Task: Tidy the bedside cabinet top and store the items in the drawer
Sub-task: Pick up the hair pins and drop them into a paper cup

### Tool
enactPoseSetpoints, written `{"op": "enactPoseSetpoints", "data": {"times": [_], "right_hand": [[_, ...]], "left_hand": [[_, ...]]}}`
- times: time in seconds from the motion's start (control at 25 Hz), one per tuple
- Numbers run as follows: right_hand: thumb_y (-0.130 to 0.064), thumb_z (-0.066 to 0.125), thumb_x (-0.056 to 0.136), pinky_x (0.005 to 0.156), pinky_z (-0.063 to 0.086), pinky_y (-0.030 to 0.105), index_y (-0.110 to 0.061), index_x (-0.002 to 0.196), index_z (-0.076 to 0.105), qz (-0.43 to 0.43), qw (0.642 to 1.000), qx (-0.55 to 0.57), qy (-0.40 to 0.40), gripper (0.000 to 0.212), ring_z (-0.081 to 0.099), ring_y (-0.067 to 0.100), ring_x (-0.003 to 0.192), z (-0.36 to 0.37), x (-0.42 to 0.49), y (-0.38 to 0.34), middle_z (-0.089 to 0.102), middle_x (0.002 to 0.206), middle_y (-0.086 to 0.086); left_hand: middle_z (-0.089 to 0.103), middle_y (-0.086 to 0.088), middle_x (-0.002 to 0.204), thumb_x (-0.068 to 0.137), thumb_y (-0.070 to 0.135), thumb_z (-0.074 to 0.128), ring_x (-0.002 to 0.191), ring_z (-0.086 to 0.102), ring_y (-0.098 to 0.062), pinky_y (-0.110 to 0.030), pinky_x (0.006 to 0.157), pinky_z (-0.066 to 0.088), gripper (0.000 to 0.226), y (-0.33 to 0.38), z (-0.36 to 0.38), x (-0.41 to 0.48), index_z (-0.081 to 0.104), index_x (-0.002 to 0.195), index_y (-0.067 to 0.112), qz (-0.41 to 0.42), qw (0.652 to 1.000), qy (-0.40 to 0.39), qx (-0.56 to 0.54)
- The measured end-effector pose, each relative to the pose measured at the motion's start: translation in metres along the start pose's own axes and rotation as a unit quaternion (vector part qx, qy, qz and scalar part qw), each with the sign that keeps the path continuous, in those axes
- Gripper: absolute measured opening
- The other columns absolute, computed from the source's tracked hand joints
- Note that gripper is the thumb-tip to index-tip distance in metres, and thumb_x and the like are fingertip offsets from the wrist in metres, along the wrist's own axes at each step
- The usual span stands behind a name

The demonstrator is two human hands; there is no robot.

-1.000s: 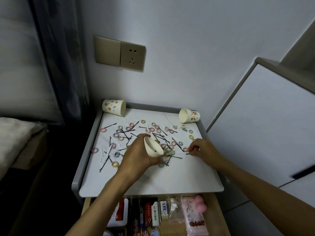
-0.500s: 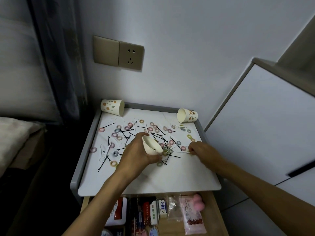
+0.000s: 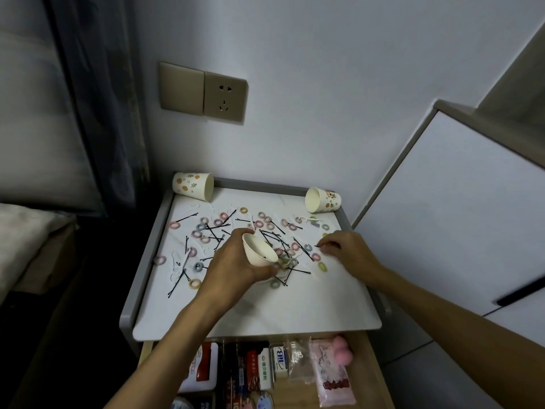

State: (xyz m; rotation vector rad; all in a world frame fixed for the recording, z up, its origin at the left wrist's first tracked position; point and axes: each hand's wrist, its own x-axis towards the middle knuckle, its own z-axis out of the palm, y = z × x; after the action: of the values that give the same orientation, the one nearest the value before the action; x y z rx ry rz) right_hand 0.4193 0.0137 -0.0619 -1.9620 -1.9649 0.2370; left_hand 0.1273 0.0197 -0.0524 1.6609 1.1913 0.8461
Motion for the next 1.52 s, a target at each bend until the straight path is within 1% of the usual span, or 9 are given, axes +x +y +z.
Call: {"op": "enactPoseSetpoints", "data": {"times": [0.12,0.16,0.28,0.36,0.68,0.92,1.04,1.28,1.52], "right_hand": [[-0.011,0.072,0.084,0.063,0.046,0.010,-0.012,0.091,0.077,0.095,0.993,0.062,0.031,0.009,0.066,0.008,0.074,0.019,0.017,-0.021,0.072,0.084,-0.002],[-0.011,0.073,0.083,0.060,0.049,0.012,-0.011,0.089,0.077,0.125,0.989,0.069,0.033,0.007,0.066,0.010,0.069,0.027,0.021,-0.027,0.070,0.080,-0.001],[-0.016,0.075,0.083,0.077,0.056,0.032,-0.009,0.093,0.076,0.180,0.982,0.028,0.039,0.012,0.067,0.018,0.078,0.044,0.028,-0.036,0.073,0.086,0.006],[-0.017,0.074,0.084,0.083,0.054,0.032,-0.009,0.095,0.075,0.199,0.979,0.026,0.046,0.013,0.066,0.019,0.086,0.047,0.030,-0.037,0.074,0.094,0.007],[-0.009,0.070,0.087,0.086,0.053,0.030,-0.008,0.098,0.075,0.195,0.980,0.025,0.031,0.012,0.066,0.019,0.092,0.044,0.025,-0.037,0.074,0.100,0.009],[-0.029,0.068,0.090,0.081,0.054,0.034,-0.009,0.103,0.071,0.226,0.968,-0.101,-0.041,0.024,0.065,0.025,0.093,0.034,0.030,-0.047,0.071,0.103,0.009],[-0.030,0.069,0.089,0.083,0.054,0.035,-0.007,0.106,0.068,0.242,0.963,-0.099,-0.068,0.029,0.065,0.027,0.095,0.033,0.032,-0.047,0.069,0.105,0.011],[-0.016,0.070,0.088,0.086,0.056,0.039,-0.003,0.098,0.074,0.249,0.966,-0.047,-0.042,0.017,0.067,0.024,0.093,0.033,0.025,-0.037,0.072,0.102,0.011],[-0.016,0.072,0.086,0.078,0.052,0.027,-0.011,0.100,0.076,0.194,0.979,-0.054,-0.026,0.015,0.067,0.018,0.089,0.032,0.013,-0.038,0.073,0.099,0.005]], "left_hand": [[0.058,0.018,0.097,0.060,0.035,0.089,0.091,0.061,-0.013,-0.036,0.075,0.055,0.073,-0.001,0.000,0.002,0.049,0.120,0.030,-0.007,1.000,0.006,-0.005],[0.058,0.017,0.097,0.060,0.035,0.090,0.090,0.061,-0.012,-0.036,0.075,0.055,0.073,-0.001,0.000,0.002,0.049,0.120,0.030,-0.009,1.000,0.009,-0.008],[0.059,0.018,0.095,0.060,0.036,0.090,0.089,0.059,-0.005,-0.033,0.074,0.053,0.070,-0.002,0.001,0.003,0.049,0.117,0.032,-0.011,1.000,0.013,-0.007],[0.059,0.018,0.094,0.060,0.036,0.090,0.088,0.058,-0.003,-0.032,0.073,0.053,0.068,-0.003,0.000,0.004,0.049,0.114,0.033,-0.014,1.000,0.014,-0.009],[0.058,0.018,0.093,0.058,0.035,0.090,0.083,0.056,0.003,-0.022,0.062,0.045,0.068,-0.002,-0.002,0.005,0.047,0.111,0.035,-0.022,0.999,0.014,-0.019],[0.058,0.017,0.092,0.059,0.036,0.090,0.083,0.055,0.004,-0.017,0.058,0.040,0.066,-0.001,-0.004,0.003,0.048,0.110,0.034,-0.025,0.999,0.013,-0.025],[0.058,0.018,0.092,0.060,0.037,0.089,0.083,0.054,0.004,-0.016,0.057,0.038,0.067,0.000,-0.004,0.001,0.048,0.112,0.034,-0.025,0.999,0.011,-0.018],[0.058,0.017,0.094,0.060,0.037,0.089,0.084,0.055,0.002,-0.019,0.059,0.041,0.067,0.002,-0.006,0.000,0.048,0.112,0.033,-0.024,0.999,0.006,-0.023],[0.059,0.017,0.093,0.061,0.037,0.089,0.084,0.055,0.003,-0.017,0.058,0.039,0.065,0.003,-0.007,0.000,0.047,0.111,0.034,-0.022,0.999,0.005,-0.024]]}}
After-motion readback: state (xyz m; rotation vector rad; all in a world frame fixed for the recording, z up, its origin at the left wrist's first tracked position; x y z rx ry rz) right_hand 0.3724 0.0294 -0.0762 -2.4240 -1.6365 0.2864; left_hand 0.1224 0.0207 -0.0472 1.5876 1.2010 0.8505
